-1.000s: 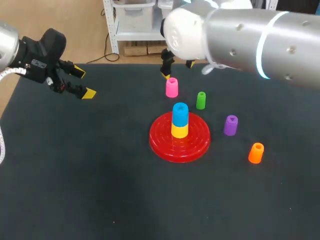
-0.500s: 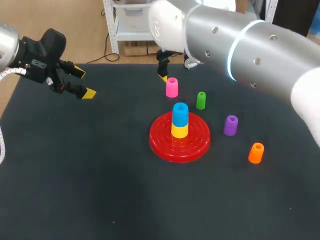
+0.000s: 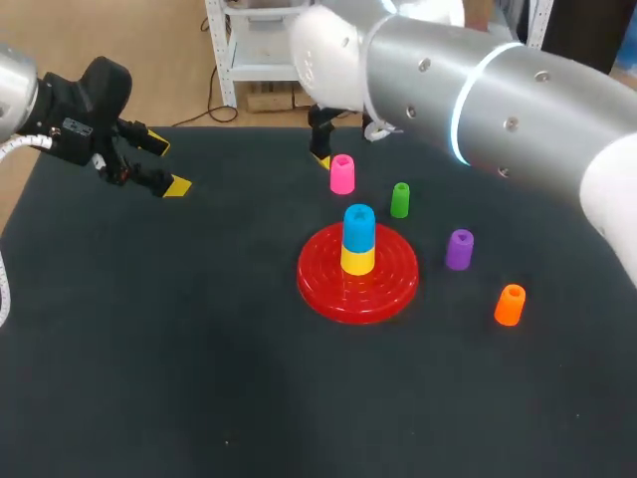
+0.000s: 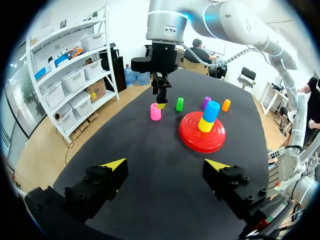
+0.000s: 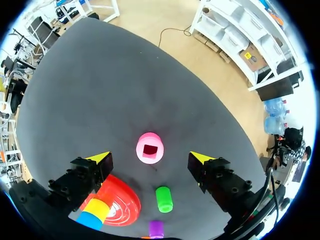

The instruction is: Pick up and stack the cylinders on the red base in this order: pink,purple,orange,green

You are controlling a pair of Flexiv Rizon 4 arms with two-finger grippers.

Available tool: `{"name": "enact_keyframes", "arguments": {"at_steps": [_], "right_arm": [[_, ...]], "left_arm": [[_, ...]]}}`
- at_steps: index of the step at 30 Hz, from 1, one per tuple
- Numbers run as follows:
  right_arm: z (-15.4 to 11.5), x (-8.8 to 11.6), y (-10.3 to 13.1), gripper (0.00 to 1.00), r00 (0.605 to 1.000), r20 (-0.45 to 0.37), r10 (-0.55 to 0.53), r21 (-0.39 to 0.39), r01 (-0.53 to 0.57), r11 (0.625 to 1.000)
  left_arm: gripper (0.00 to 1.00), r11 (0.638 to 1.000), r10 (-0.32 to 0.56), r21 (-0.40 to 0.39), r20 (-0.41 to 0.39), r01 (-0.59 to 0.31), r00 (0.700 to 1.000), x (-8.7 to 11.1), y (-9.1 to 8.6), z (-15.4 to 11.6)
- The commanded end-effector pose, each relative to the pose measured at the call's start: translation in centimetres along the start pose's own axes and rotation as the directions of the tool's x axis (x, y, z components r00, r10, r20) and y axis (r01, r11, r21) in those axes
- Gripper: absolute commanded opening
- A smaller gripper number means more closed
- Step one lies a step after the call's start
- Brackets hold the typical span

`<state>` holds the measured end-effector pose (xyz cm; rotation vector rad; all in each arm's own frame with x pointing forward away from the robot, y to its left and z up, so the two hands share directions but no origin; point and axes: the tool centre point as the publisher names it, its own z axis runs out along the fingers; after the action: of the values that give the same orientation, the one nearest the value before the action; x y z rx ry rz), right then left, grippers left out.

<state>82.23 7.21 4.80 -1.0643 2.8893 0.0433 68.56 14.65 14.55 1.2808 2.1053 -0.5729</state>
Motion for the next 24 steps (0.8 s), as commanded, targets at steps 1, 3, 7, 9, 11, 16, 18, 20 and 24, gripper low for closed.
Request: {"name": "enact_keyframes", "arguments": {"at_steps": [1,3,7,9,11,16,18,20,24], "right_arm": [[0.5,-1.0,-0.1,1.0,0.999,-0.029,0.017,-0.007,-0.017,1.0],[0.9,-1.1,-0.3,1.0,0.999,-0.032,0.019,-0.008,-0.019,1.0],[1.0,-1.1,-0.5,1.0,0.999,-0.024,0.04,-0.023,-0.041,0.999],[1.0,-1.1,-0.5,1.0,0.999,-0.02,0.045,-0.031,-0.046,0.998],[1.0,-1.1,-0.5,1.0,0.999,-0.02,0.046,-0.035,-0.047,0.998],[1.3,-1.3,-0.5,1.0,0.998,-0.019,0.054,-0.05,-0.055,0.997],[1.4,-1.4,-0.4,0.95,0.998,-0.021,0.055,-0.052,-0.056,0.997],[1.4,-1.3,-0.4,0.92,0.998,-0.024,0.055,-0.052,-0.056,0.997],[1.9,-1.3,-0.3,0.86,0.998,-0.029,0.052,-0.051,-0.054,0.997]], "left_arm": [[1.0,1.0,0.002,-0.001,0.006,-0.002,1.0,0.1,0.0,0.0],[1.0,1.0,0.002,-0.001,0.006,-0.002,1.0,0.1,0.0,0.0],[1.0,1.0,0.002,-0.001,0.006,-0.002,1.0,0.1,0.0,0.0],[1.0,1.0,0.002,-0.001,0.006,-0.002,1.0,0.1,0.0,0.0],[1.0,1.0,0.002,-0.001,0.006,-0.002,1.0,0.1,0.0,0.0],[1.0,1.0,0.002,-0.001,0.006,-0.002,1.0,0.1,0.0,0.0],[1.0,1.0,0.002,-0.001,0.006,-0.002,1.0,0.1,0.0,0.0],[1.0,1.0,0.002,-0.001,0.006,-0.002,1.0,0.1,0.0,0.0],[1.0,1.0,0.002,-0.001,0.006,-0.002,1.0,0.1,0.0,0.0]]}}
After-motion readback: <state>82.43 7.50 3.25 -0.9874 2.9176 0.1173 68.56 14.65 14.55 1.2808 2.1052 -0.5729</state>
